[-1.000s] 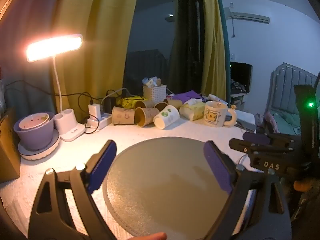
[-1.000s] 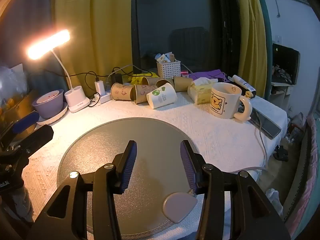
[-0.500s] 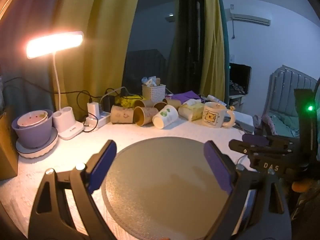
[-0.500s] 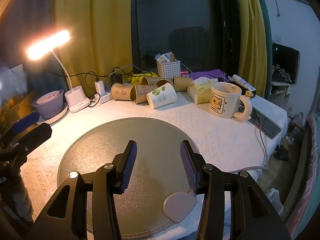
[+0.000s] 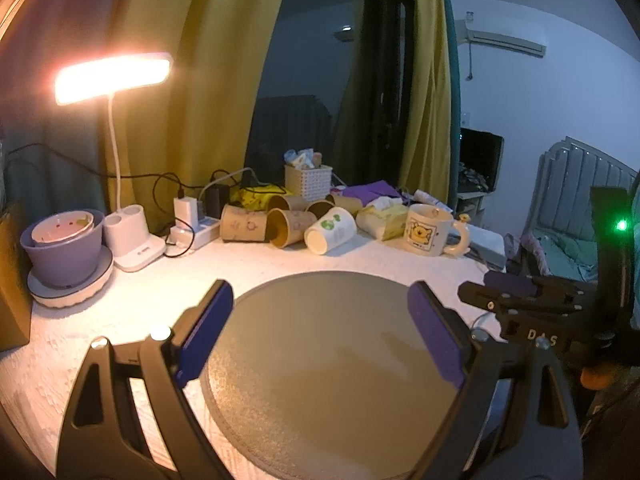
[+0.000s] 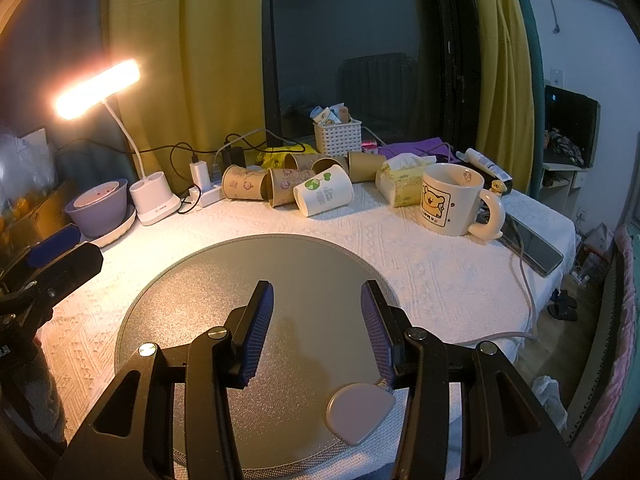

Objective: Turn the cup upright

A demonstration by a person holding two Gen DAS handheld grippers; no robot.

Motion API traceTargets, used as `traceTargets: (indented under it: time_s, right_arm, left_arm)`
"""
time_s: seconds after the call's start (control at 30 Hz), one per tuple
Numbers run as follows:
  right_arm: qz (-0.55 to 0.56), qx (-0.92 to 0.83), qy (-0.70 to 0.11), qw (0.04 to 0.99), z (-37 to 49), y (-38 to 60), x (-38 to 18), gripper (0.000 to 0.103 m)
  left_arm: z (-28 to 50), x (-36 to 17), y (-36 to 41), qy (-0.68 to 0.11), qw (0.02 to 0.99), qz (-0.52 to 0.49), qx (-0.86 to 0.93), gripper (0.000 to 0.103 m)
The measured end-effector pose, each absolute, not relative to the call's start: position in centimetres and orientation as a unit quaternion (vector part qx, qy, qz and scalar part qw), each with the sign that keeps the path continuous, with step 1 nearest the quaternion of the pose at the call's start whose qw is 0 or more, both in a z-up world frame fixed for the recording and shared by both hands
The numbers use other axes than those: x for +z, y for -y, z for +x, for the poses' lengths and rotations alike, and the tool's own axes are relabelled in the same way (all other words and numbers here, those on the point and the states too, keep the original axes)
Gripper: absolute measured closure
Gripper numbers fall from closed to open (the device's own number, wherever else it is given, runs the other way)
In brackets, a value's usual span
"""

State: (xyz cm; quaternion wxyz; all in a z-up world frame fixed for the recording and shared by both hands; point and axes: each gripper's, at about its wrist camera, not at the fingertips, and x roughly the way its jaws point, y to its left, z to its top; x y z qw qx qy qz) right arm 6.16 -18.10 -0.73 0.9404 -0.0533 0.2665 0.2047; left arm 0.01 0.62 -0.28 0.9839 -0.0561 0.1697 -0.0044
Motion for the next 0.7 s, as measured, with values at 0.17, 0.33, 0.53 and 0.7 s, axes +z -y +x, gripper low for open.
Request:
traceTargets:
  time_s: [0.17, 0.33, 0.53, 0.7]
  right_arm:
    - [-0.053, 0.205, -0.267, 0.940, 6.10, 18.17, -0.82, 0.055]
    - [-0.053, 0.205, -0.267, 0.940, 6.11, 18.17, -0.82, 0.055]
    - [-0.053, 0.205, -0.267, 0.940, 6.10, 18.11, -0.90, 0.055]
    - [-0.053, 0.205, -0.267, 0.940, 6.10, 18.12, -0.90, 0.055]
  left_arm:
    - [0.08, -0.27, -0.71, -0.170, 0.984, -0.057, -0.005, 0.013]
    - [0.05, -0.32, -0.67, -0.170, 0.984, -0.056, -0.006, 0.013]
    - [0.08, -0.32, -0.72, -0.171, 0.984, -0.057, -0.006, 0.013]
    - [0.10, -0.30, -0.73, -0.171, 0.984, -0.057, -0.006, 0.013]
